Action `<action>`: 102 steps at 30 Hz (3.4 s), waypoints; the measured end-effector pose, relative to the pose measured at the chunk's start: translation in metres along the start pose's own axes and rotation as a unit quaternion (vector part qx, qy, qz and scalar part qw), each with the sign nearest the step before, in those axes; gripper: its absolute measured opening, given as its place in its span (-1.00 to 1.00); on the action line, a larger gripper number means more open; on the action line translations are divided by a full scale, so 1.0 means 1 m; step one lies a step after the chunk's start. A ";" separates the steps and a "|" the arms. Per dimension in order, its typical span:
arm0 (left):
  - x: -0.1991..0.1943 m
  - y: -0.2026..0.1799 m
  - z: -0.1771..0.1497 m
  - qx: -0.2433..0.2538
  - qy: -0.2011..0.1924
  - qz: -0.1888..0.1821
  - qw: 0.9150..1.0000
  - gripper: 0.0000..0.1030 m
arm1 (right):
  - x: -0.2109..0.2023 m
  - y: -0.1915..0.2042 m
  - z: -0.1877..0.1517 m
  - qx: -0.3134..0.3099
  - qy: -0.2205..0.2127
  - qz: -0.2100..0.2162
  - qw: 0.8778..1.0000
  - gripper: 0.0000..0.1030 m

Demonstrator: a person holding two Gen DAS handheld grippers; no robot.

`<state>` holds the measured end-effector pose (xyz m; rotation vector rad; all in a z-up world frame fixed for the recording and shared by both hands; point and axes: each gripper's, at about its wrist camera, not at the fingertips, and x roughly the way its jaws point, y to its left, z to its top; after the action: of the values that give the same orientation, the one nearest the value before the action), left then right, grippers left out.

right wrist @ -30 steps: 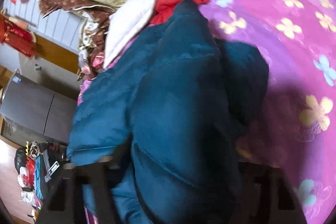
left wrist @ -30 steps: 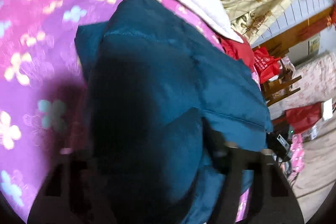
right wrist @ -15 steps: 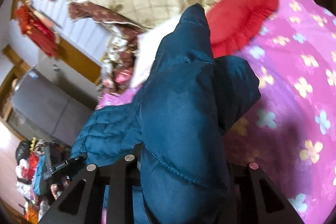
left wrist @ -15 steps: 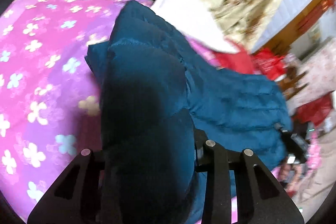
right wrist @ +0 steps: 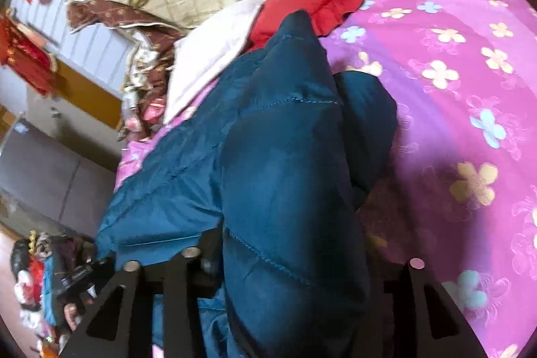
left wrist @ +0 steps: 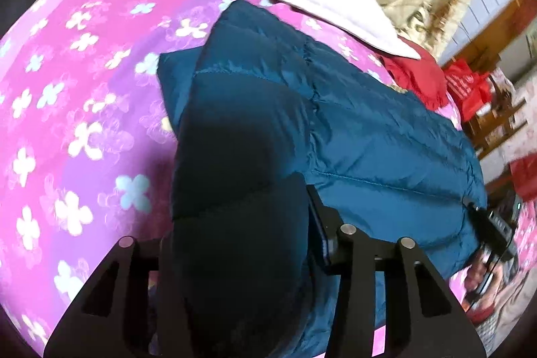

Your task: Fold large clothes

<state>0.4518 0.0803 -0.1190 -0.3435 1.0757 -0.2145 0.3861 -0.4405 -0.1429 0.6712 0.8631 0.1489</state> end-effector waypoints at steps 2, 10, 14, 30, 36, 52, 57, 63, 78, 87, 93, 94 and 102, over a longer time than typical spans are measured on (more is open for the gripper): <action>0.004 -0.002 -0.003 -0.006 0.006 0.014 1.000 -0.06 | -0.001 -0.002 -0.005 0.006 -0.001 -0.007 1.000 0.05; -0.007 -0.007 -0.021 0.026 0.013 0.054 0.998 0.11 | -0.028 -0.001 -0.013 0.000 -0.019 -0.045 0.999 0.08; -0.041 0.005 -0.018 -0.010 -0.020 0.015 1.000 0.11 | -0.070 0.016 -0.007 -0.033 -0.103 -0.104 0.989 0.12; 0.013 -0.024 -0.043 0.079 -0.087 0.162 0.980 0.66 | -0.010 0.015 -0.045 -0.128 -0.108 -0.191 0.967 0.11; 0.010 -0.025 -0.041 0.064 -0.100 0.160 0.980 0.74 | -0.012 -0.015 -0.034 -0.073 -0.102 -0.176 0.976 0.48; -0.132 -0.048 -0.176 0.090 -0.285 0.239 0.924 0.75 | -0.106 0.100 -0.169 -0.215 -0.140 -0.169 0.952 0.46; -0.154 -0.056 -0.218 0.075 -0.293 0.242 0.922 0.75 | -0.112 0.111 -0.221 -0.225 -0.123 -0.165 0.952 0.46; -0.209 -0.076 -0.268 0.064 -0.352 0.230 0.905 0.81 | -0.135 0.122 -0.268 -0.223 -0.130 -0.167 0.951 0.46; -0.297 -0.102 -0.328 0.077 -0.429 0.218 0.873 0.99 | -0.195 0.152 -0.311 -0.249 -0.171 -0.202 0.932 0.46; -0.300 -0.113 -0.340 0.096 -0.398 0.189 0.893 0.99 | -0.210 0.146 -0.325 -0.234 -0.170 -0.206 0.935 0.46; -0.289 -0.119 -0.340 0.109 -0.348 0.181 0.914 0.99 | -0.211 0.146 -0.331 -0.234 -0.167 -0.208 0.935 0.46; -0.287 -0.119 -0.340 0.111 -0.340 0.174 0.917 0.99 | -0.211 0.147 -0.331 -0.234 -0.167 -0.208 0.935 0.46; -0.280 -0.124 -0.349 0.114 -0.340 0.189 0.914 0.99 | -0.207 0.146 -0.342 -0.243 -0.156 -0.212 0.934 0.46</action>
<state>0.0121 0.0003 0.0075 0.0170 0.3999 0.1271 0.0175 -0.2386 -0.0771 0.0304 0.6111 -0.1301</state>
